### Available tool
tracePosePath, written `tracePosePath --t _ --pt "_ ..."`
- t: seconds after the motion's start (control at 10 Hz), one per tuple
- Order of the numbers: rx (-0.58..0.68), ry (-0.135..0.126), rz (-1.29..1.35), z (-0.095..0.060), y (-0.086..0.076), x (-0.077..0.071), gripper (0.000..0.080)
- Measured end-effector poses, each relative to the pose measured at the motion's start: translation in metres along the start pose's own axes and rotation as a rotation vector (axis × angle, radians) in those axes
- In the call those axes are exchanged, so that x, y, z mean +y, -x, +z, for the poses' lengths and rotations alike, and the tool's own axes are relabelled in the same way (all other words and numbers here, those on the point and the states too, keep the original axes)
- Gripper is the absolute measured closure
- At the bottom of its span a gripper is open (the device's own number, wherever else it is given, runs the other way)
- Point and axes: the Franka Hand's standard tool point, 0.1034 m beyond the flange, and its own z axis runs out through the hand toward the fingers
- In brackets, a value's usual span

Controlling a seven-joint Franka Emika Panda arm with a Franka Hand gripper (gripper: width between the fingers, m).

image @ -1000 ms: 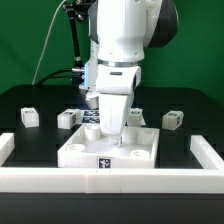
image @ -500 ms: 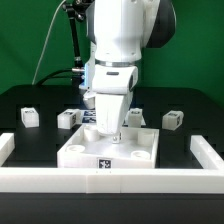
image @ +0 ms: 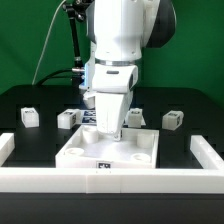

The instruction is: Assemble one leg

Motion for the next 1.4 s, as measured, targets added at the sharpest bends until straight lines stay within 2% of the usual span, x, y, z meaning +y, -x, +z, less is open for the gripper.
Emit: tracePosePath --t 0.3,0.6,1.1,1.4 --pt "0.000 0.001 -0.005 0.000 0.000 0.001 0.0742" --pt "-0.012 0.022 -0.204 -0.001 -0.001 0.005 0.0742" --pt "-0.016 0.023 -0.217 0.000 -0.004 0.004 0.0742" --pt "0.000 0.026 -0.215 0.001 -0.032 0.003 0.0742"
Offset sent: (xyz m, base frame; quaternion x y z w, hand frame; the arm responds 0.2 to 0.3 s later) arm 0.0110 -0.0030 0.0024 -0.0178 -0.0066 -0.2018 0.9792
